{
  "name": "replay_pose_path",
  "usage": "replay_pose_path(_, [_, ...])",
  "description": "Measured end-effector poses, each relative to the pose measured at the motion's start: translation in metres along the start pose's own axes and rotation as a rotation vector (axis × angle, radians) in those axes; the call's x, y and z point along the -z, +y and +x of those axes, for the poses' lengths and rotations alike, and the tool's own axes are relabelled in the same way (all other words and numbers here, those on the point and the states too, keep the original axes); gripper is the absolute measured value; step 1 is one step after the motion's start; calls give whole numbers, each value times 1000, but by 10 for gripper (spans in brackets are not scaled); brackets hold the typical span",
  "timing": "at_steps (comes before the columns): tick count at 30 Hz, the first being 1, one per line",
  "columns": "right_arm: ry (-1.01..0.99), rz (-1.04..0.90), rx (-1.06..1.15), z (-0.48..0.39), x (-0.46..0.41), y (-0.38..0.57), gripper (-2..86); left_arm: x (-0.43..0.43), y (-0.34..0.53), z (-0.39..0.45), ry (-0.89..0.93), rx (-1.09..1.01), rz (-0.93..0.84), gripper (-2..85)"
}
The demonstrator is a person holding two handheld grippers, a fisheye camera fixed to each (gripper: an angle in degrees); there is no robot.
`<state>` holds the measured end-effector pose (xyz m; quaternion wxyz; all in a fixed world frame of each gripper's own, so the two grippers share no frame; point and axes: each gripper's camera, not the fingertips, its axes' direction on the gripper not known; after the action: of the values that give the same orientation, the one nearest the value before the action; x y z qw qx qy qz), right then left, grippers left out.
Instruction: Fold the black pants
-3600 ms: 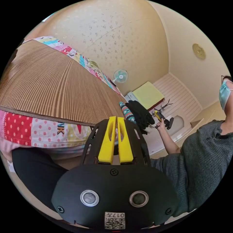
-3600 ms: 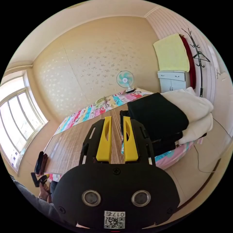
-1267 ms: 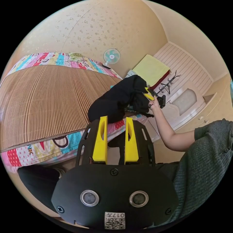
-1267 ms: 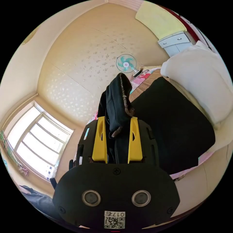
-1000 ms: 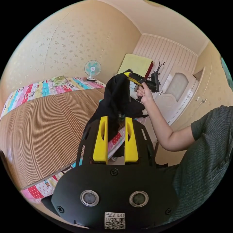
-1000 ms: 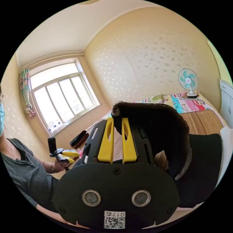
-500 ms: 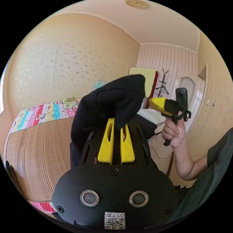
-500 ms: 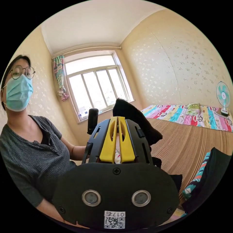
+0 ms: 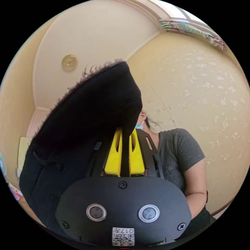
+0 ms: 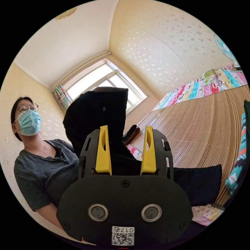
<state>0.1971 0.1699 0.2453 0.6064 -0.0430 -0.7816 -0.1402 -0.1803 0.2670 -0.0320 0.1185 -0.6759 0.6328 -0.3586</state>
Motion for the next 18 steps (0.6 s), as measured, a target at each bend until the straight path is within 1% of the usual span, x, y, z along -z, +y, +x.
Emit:
replay_pose_path(1, [-70,-18,21,-1,-17,-3,209,-5,-3,-2,82,-17,41,30])
replay_pose_path(3, [-156,-18,42,-2,-39,-5,226,-11,-4,-5,156,-30,95,31])
replay_pose_path(6, [-275,29,87,-7,-60,-16,224,-16,3,-13,171,14,158,33])
replay_pose_path(7, [-325,45,130,-12,-59,-23,211,-16,5,-18,163,47,163,34])
replay_pose_path(8, [-353,73,206,-22,-52,-29,125,-16,5,-20,155,66,160,35])
replay_pose_path(9, [-315,79,214,-27,-47,-33,82,-13,2,-22,117,99,142,36])
replay_pose_path(11, [-124,135,292,-60,-16,-48,63,-6,-15,-15,4,135,77,38])
replay_pose_path(12, [-72,148,317,-71,-7,-53,58,-2,-34,-6,-118,166,-13,40])
replay_pose_path(13, [42,172,373,-96,11,-62,49,0,-56,0,-247,217,-137,41])
replay_pose_path(14, [167,203,424,-124,26,-71,40,1,-66,1,-305,250,-208,41])
replay_pose_path(15, [225,224,439,-138,33,-74,38,2,-85,2,-434,319,-336,42])
replay_pose_path(16, [341,257,455,-163,41,-80,33,3,-100,3,-626,383,-446,42])
replay_pose_path(17, [419,291,468,-184,46,-82,31,2,-106,4,-739,411,-496,42])
replay_pose_path(18, [444,300,475,-193,46,-82,30,-1,-114,2,-982,468,-592,41])
